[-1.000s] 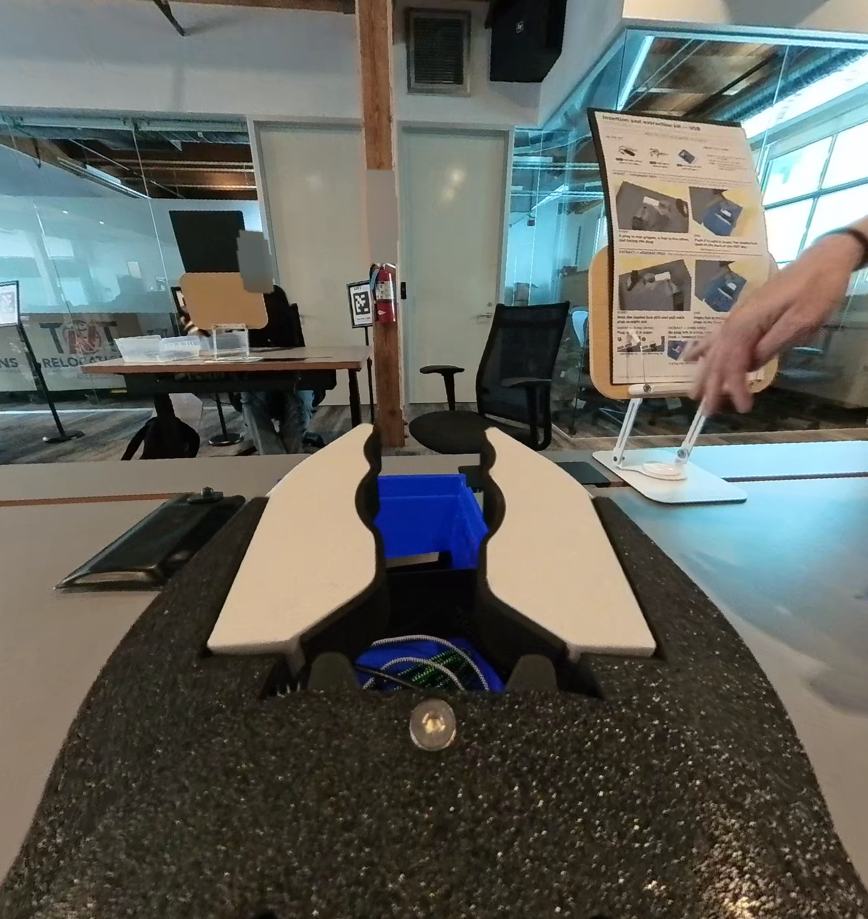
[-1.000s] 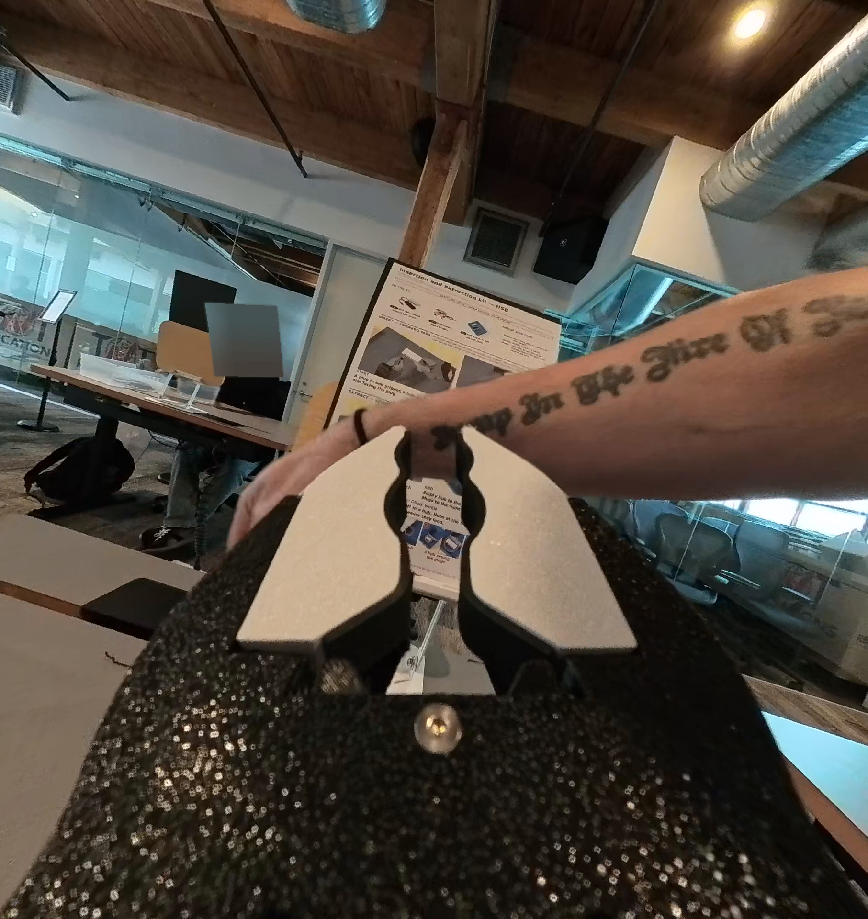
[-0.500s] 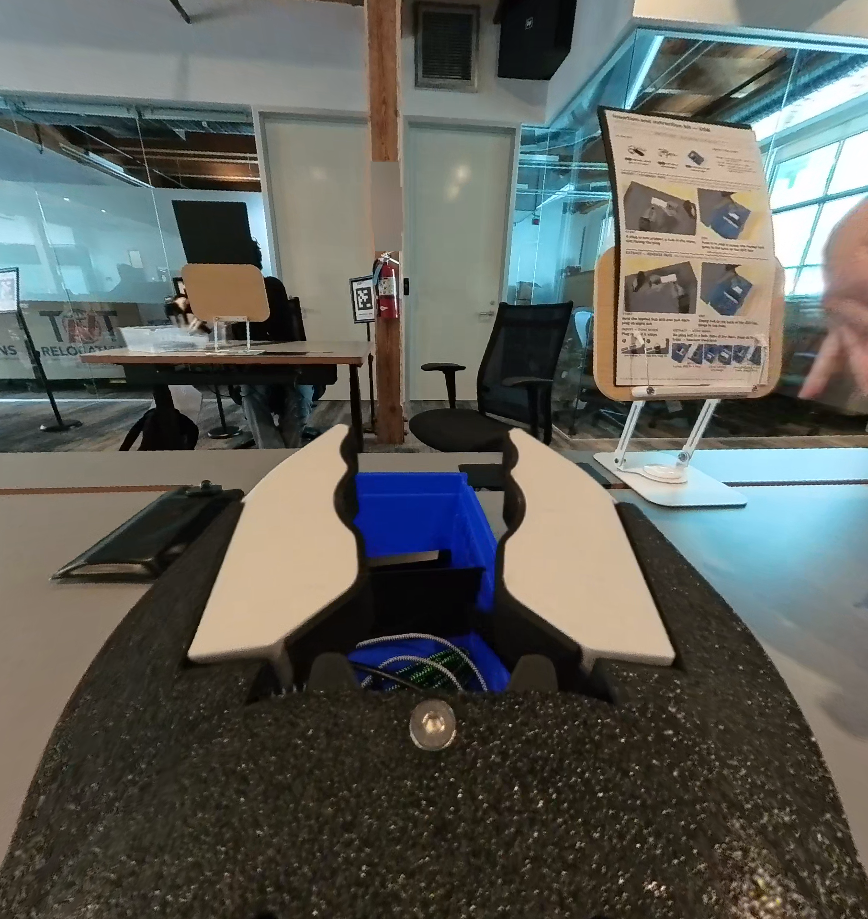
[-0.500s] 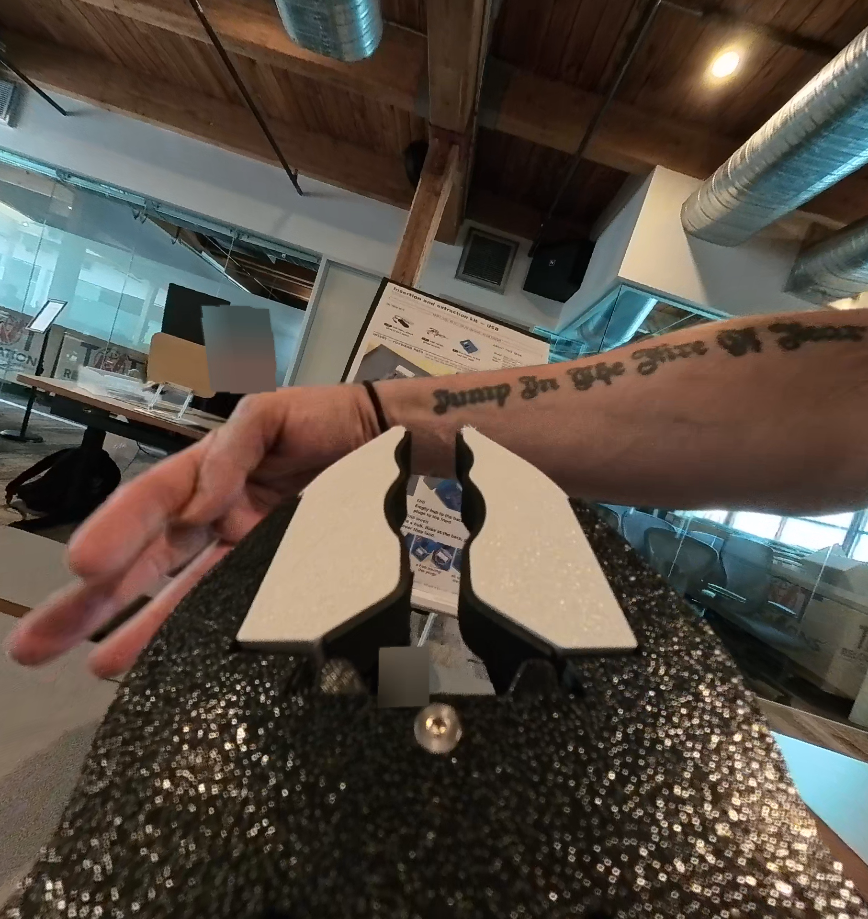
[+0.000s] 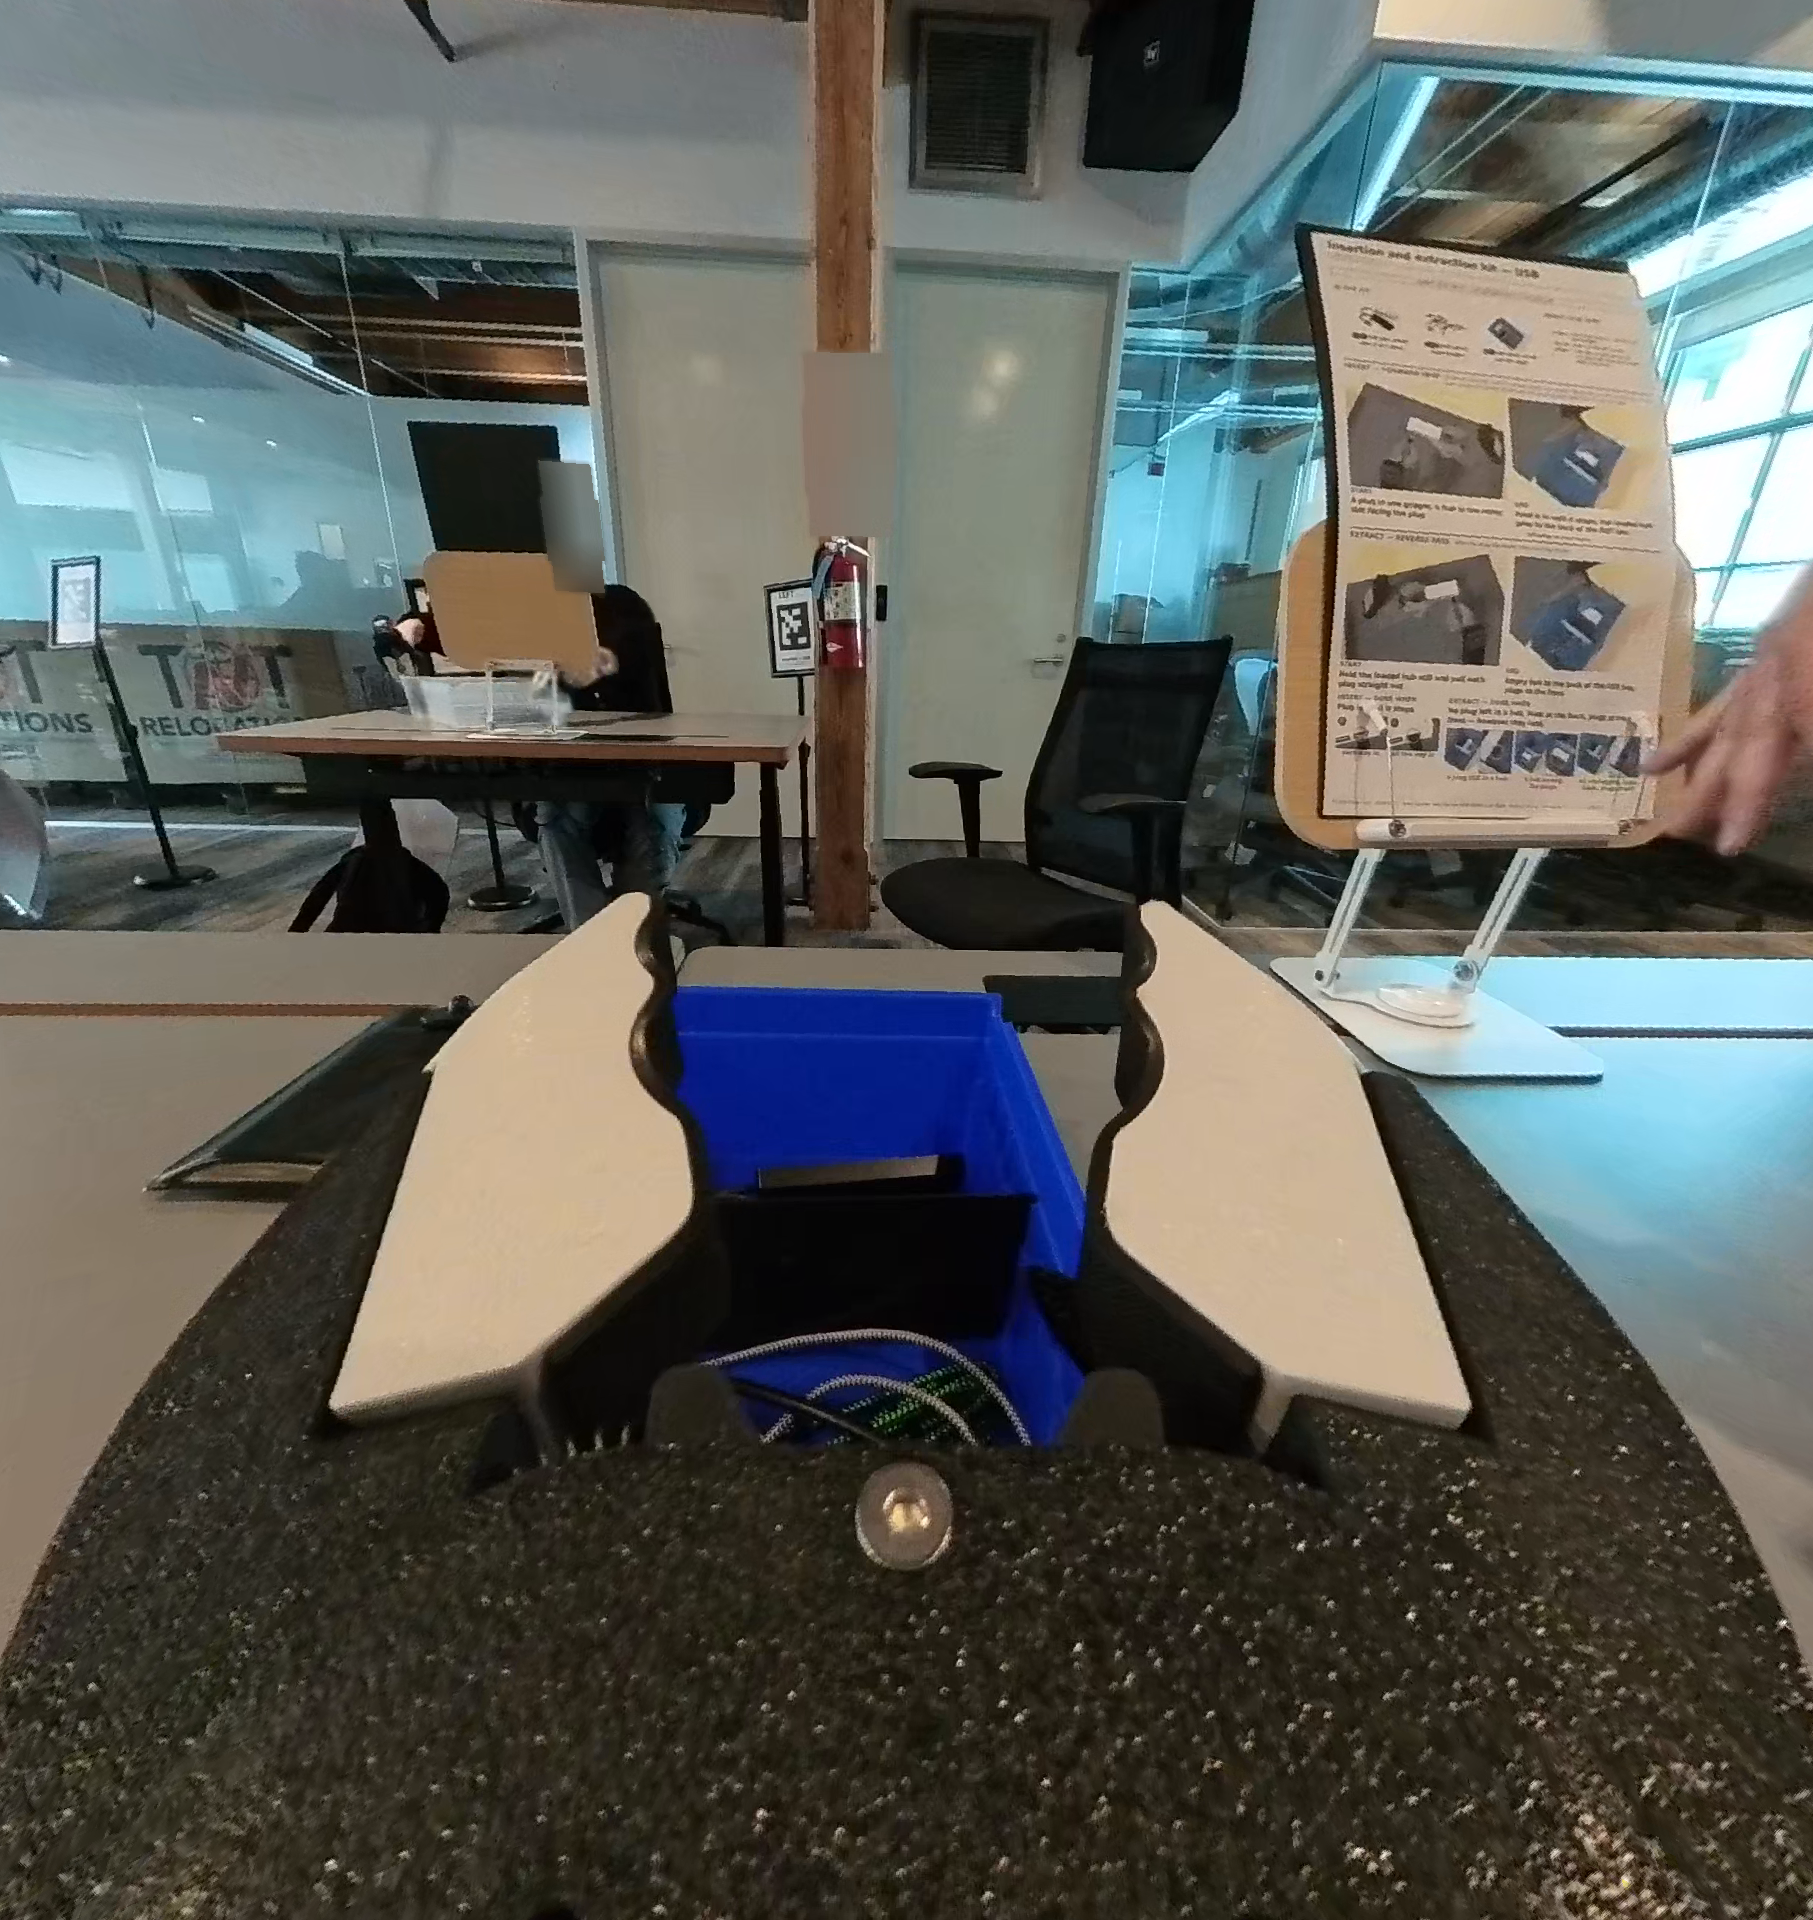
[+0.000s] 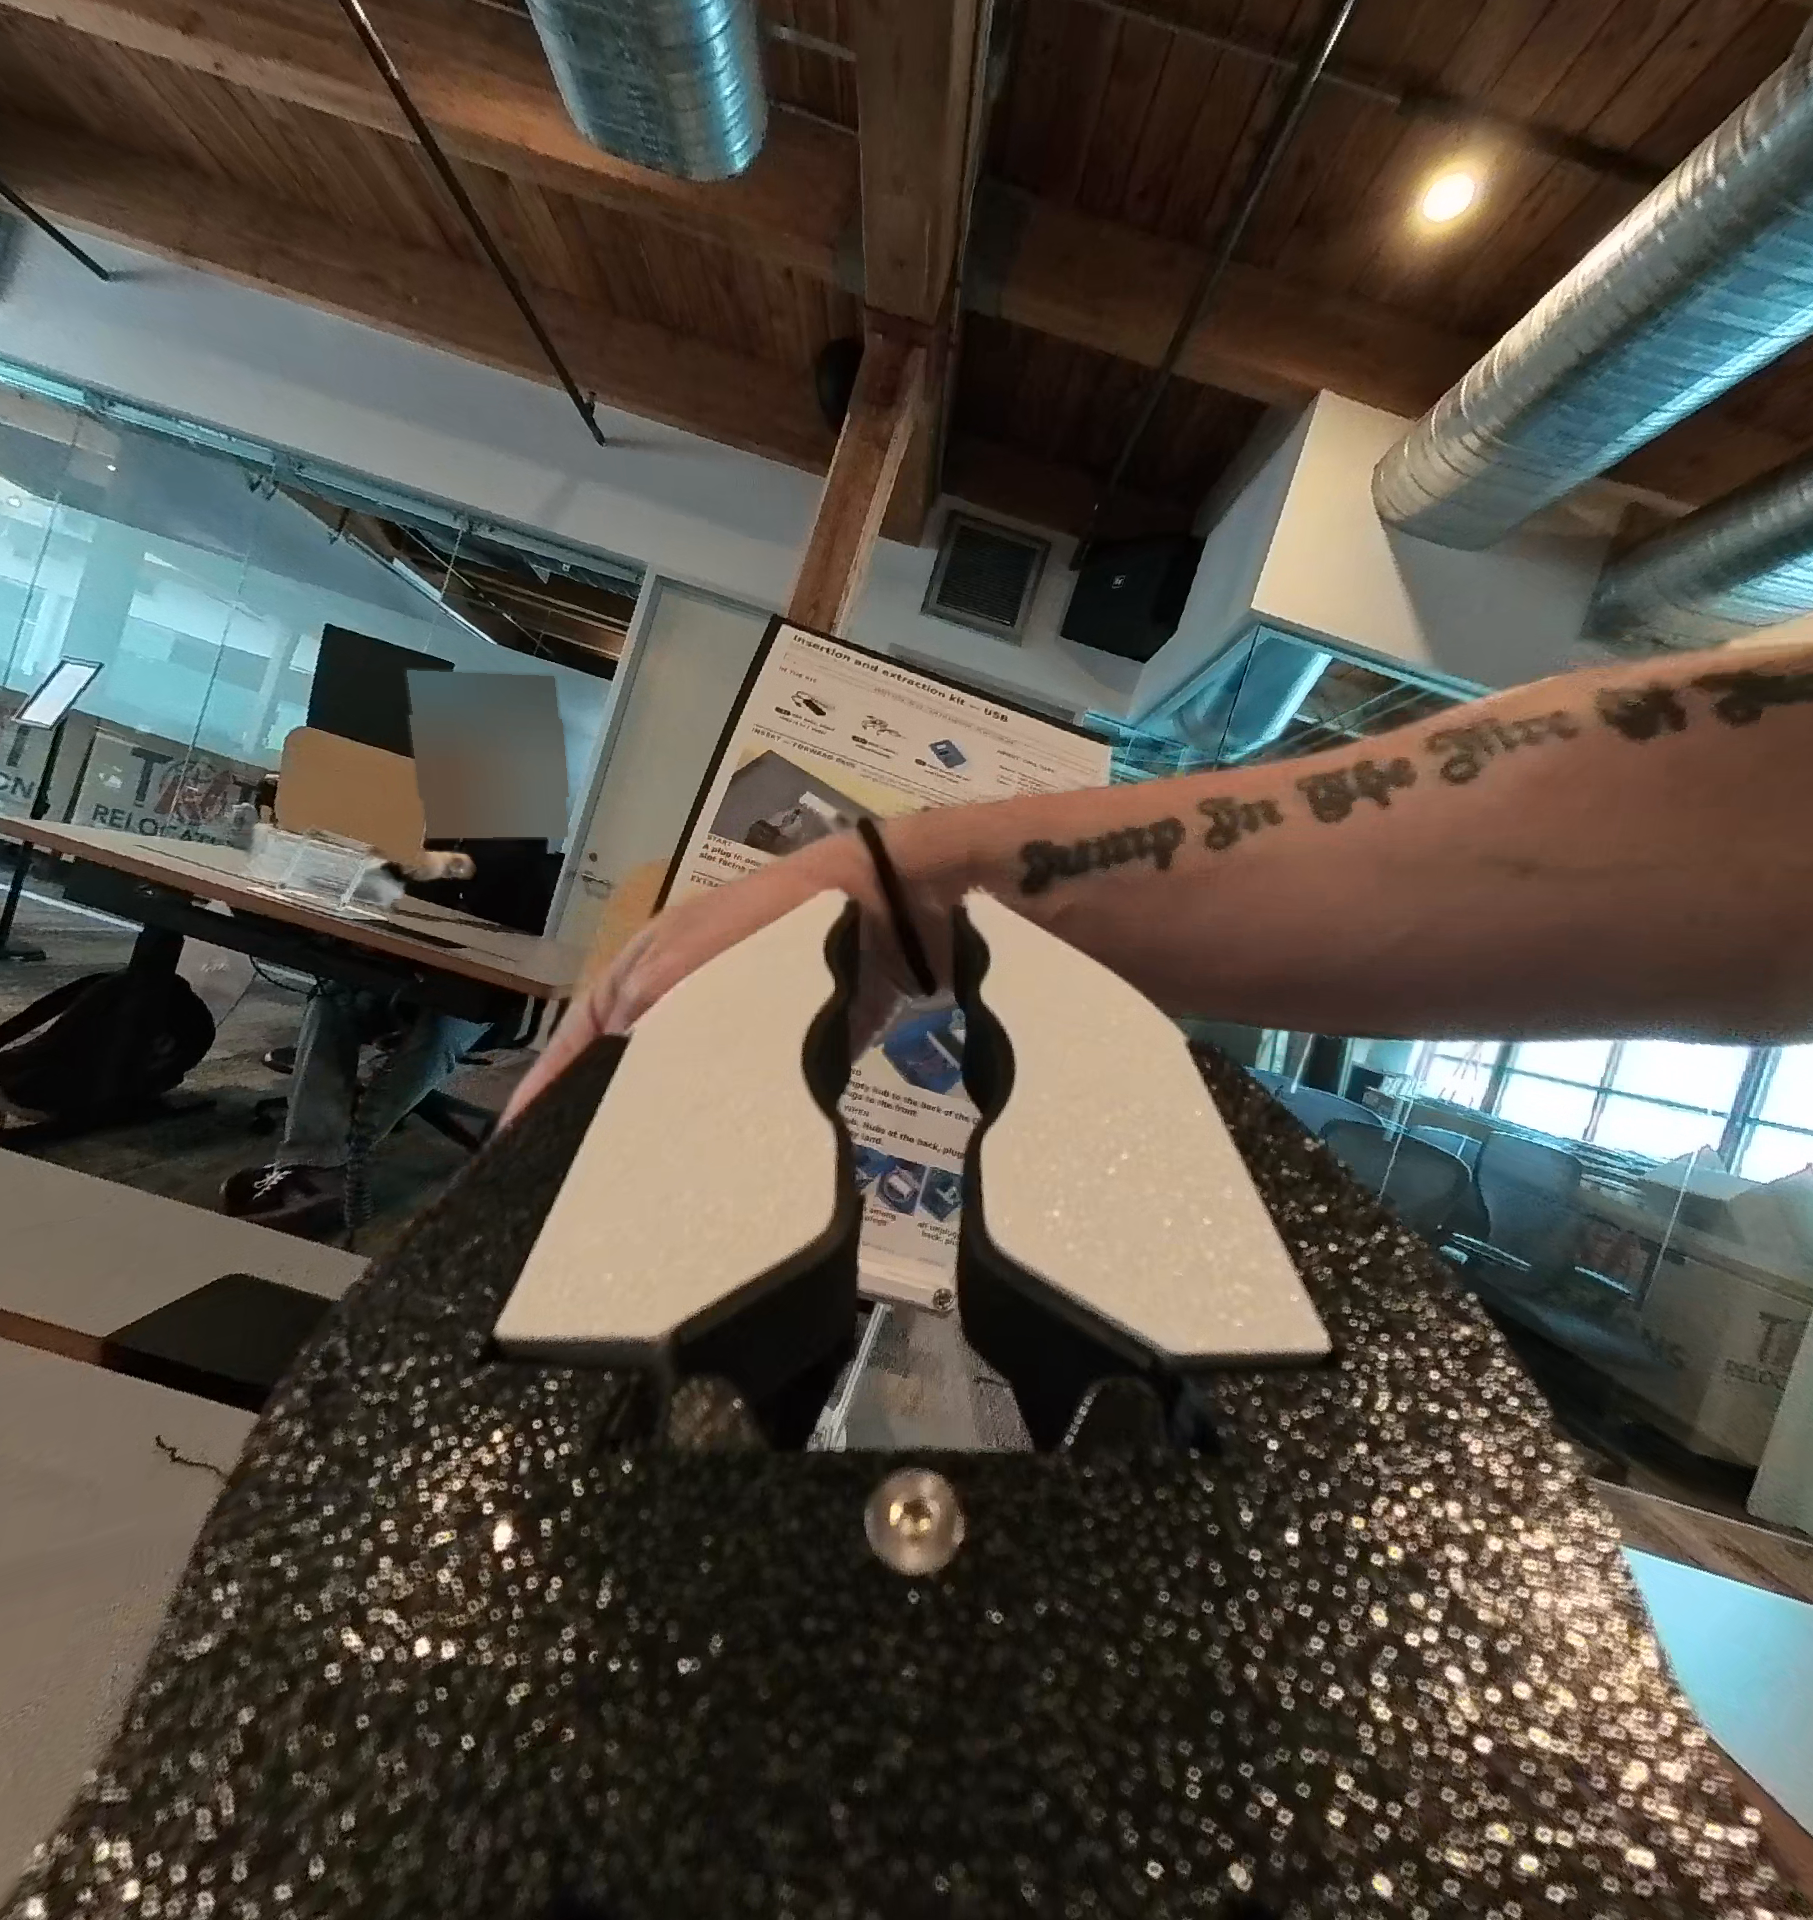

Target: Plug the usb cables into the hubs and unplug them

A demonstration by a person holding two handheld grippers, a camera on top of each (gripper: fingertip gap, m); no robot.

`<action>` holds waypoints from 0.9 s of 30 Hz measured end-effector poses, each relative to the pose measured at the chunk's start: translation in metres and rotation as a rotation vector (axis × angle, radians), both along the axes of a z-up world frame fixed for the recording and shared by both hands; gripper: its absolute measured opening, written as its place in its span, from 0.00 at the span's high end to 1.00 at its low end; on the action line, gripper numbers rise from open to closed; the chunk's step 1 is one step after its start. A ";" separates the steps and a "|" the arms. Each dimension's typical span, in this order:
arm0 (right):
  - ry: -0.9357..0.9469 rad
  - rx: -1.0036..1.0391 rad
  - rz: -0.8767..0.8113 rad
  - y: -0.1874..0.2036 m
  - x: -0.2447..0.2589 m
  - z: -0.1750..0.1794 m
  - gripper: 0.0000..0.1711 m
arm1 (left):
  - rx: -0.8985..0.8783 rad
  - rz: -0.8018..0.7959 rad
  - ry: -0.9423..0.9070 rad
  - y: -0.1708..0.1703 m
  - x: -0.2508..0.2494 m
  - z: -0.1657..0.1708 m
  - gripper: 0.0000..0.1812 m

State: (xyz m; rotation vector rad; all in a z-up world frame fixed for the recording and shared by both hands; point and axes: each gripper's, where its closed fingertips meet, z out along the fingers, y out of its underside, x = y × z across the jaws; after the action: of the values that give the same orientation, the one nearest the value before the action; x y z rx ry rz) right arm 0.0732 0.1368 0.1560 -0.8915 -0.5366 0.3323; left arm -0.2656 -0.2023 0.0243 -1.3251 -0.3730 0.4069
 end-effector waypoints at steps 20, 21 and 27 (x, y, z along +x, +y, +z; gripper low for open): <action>0.031 0.028 -0.011 -0.005 0.007 0.005 0.91 | 0.008 -0.002 0.009 0.000 0.002 0.002 0.55; 0.029 0.027 -0.010 -0.005 0.007 0.005 0.91 | 0.011 -0.002 0.007 0.000 0.002 0.002 0.55; 0.022 0.020 -0.008 -0.003 0.005 0.004 0.91 | 0.008 -0.010 0.004 0.002 0.003 0.002 0.55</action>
State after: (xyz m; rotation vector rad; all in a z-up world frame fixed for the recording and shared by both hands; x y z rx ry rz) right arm 0.0783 0.1333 0.1597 -0.8697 -0.5148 0.3284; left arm -0.2628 -0.2007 0.0259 -1.3174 -0.3647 0.3991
